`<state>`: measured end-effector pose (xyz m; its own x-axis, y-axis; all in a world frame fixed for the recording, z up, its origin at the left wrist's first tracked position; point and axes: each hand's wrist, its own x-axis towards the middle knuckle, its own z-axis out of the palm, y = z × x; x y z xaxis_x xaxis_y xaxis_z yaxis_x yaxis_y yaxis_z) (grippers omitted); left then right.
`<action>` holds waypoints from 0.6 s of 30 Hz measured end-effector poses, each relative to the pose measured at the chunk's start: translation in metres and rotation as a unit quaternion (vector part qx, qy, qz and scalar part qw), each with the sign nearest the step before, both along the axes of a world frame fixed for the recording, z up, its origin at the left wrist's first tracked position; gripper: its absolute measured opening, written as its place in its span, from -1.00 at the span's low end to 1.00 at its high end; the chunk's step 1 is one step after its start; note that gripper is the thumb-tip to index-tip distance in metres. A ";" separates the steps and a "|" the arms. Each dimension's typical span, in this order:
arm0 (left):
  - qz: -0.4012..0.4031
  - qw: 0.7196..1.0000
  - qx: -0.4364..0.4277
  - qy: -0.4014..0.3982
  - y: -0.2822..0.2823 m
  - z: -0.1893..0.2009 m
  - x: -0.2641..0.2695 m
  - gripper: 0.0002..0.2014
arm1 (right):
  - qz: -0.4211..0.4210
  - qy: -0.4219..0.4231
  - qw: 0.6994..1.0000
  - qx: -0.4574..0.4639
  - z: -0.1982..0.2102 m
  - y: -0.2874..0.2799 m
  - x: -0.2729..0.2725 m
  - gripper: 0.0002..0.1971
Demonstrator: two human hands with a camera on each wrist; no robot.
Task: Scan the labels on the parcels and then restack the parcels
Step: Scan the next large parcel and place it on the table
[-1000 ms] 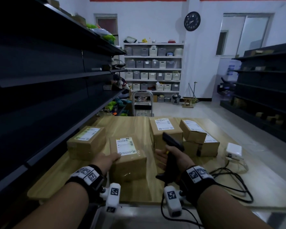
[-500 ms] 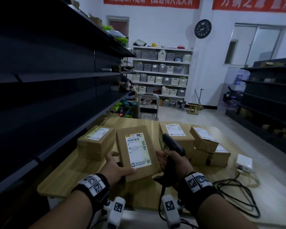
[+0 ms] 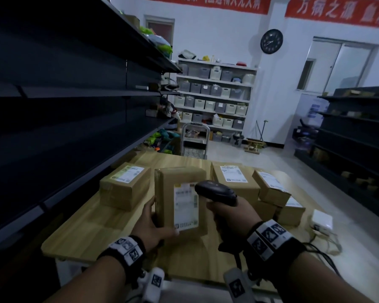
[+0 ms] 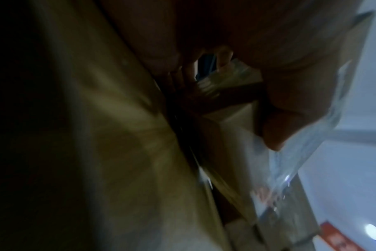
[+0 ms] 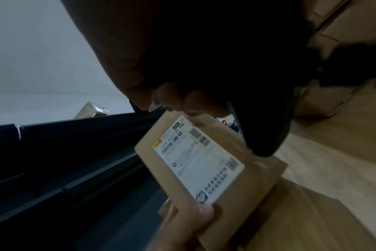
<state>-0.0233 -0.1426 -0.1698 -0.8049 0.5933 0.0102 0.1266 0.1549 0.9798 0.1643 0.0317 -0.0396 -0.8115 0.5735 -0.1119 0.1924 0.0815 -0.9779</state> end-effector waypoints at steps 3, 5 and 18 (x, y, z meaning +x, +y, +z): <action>0.003 0.998 0.029 -0.057 -0.001 0.001 -0.005 0.71 | 0.000 -0.009 1.000 -0.006 0.003 -0.008 0.002 -0.88; 0.011 0.998 0.032 -0.061 -0.002 0.002 -0.003 0.68 | -0.009 -0.017 1.000 -0.002 0.006 -0.014 0.001 -0.79; 0.041 0.998 0.031 -0.029 0.000 -0.002 0.000 0.24 | -0.024 -0.046 0.999 -0.012 -0.002 -0.026 0.000 -0.77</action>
<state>-0.0238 -0.1426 -0.1719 -0.8507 0.5256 -0.0025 0.0596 0.1012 0.9931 0.1647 0.0060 -0.0419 -0.7690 0.6077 -0.1984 0.2843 0.0471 -0.9576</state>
